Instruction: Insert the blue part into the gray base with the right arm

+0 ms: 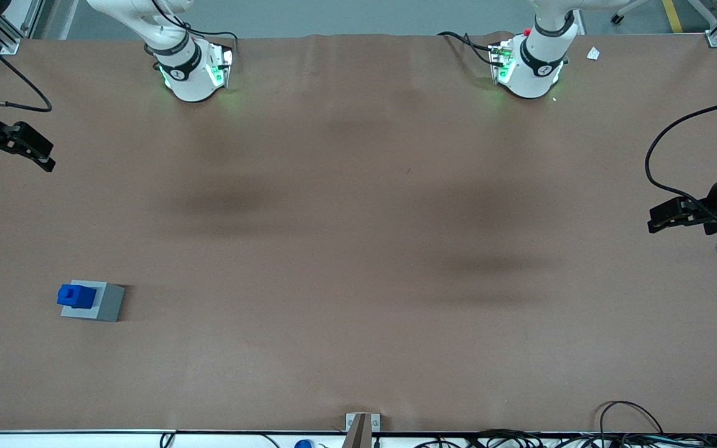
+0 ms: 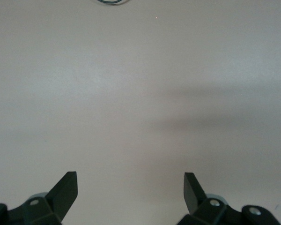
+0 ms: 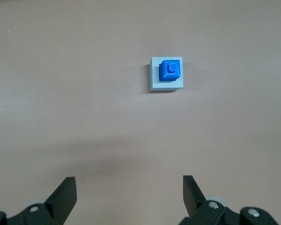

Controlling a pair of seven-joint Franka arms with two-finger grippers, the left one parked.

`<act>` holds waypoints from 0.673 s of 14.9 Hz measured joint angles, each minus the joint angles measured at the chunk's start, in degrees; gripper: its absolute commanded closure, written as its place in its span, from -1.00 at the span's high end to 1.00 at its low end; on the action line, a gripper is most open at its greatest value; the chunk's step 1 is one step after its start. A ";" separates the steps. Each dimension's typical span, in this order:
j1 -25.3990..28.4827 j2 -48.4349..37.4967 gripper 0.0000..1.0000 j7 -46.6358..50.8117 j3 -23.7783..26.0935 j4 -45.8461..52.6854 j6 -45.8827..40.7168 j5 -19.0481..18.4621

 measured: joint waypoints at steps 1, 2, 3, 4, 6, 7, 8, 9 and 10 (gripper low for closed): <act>0.00 0.02 1.00 0.02 0.01 0.04 0.18 0.45; -0.09 0.08 1.00 0.03 0.00 0.24 0.23 0.76; -0.29 0.26 1.00 0.01 0.00 0.79 0.05 0.93; -0.49 0.47 1.00 -0.02 -0.01 1.47 -0.99 1.07; -0.55 0.64 1.00 -0.12 0.03 2.35 -4.64 1.17; -0.55 0.64 1.00 -0.12 0.10 2.50 -5.65 1.18; -0.55 0.66 1.00 -0.13 0.13 2.61 -6.31 1.18; -0.55 0.67 1.00 -0.14 0.14 2.67 -6.54 1.18; -0.55 0.69 1.00 -0.14 0.14 2.81 -6.54 1.18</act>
